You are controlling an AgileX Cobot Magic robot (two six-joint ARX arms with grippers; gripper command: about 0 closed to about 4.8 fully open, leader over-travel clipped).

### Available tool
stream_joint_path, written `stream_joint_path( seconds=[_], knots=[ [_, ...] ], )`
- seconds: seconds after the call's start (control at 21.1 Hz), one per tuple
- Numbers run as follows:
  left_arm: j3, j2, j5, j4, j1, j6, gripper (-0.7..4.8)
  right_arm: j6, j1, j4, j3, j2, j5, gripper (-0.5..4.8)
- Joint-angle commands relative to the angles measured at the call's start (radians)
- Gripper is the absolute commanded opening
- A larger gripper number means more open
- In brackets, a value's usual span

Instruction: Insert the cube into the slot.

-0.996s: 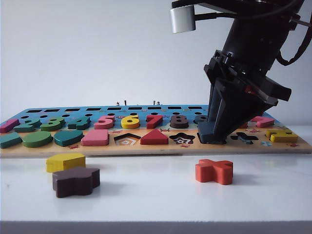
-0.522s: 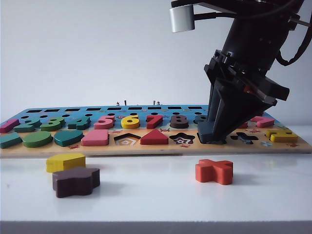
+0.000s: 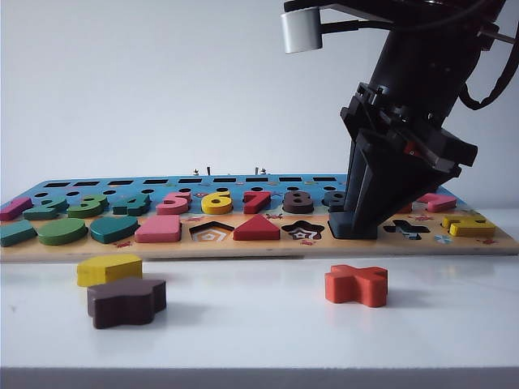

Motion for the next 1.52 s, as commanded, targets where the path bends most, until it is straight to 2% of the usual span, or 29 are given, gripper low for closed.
stream_joint_path(
  seconds=[0.05, 0.38, 0.62, 0.71, 0.76, 0.9, 0.95, 1.09, 1.23, 1.52],
  knots=[
    [0.005, -0.001, 0.007, 0.018, 0.000, 0.005, 0.17, 0.007, 0.002, 0.010, 0.003, 0.000, -0.005, 2.29],
    [0.005, -0.001, 0.007, 0.018, 0.000, 0.004, 0.17, 0.038, 0.002, 0.011, 0.004, -0.029, -0.005, 2.30],
    [0.005, -0.001, 0.007, 0.018, 0.000, 0.004, 0.17, 0.200, 0.002, 0.024, 0.004, -0.127, 0.005, 2.29],
    [0.005, -0.002, 0.007, 0.021, 0.000, 0.004, 0.17, 0.321, 0.002, 0.029, 0.004, -0.164, 0.004, 2.25],
    [0.005, -0.002, 0.007, 0.029, 0.000, 0.004, 0.17, 0.457, 0.002, 0.041, 0.004, -0.192, 0.004, 2.00],
    [0.005, -0.007, 0.006, 0.047, 0.001, 0.005, 0.17, 0.654, 0.002, 0.066, 0.003, -0.231, 0.004, 1.69],
    [0.005, -0.010, 0.005, 0.046, 0.001, 0.007, 0.17, 0.703, 0.002, 0.082, 0.003, -0.247, 0.005, 1.43],
    [0.005, -0.020, 0.001, 0.041, 0.001, 0.007, 0.17, 0.752, 0.000, 0.176, -0.001, -0.314, 0.004, -0.06],
    [0.005, -0.027, 0.001, 0.038, 0.001, 0.007, 0.17, 0.762, -0.026, 0.232, -0.026, -0.354, 0.003, -0.07],
    [0.004, -0.032, 0.001, 0.035, 0.002, 0.007, 0.17, 0.955, -0.130, 0.285, -0.154, -0.457, -0.007, -0.07]
  ],
)
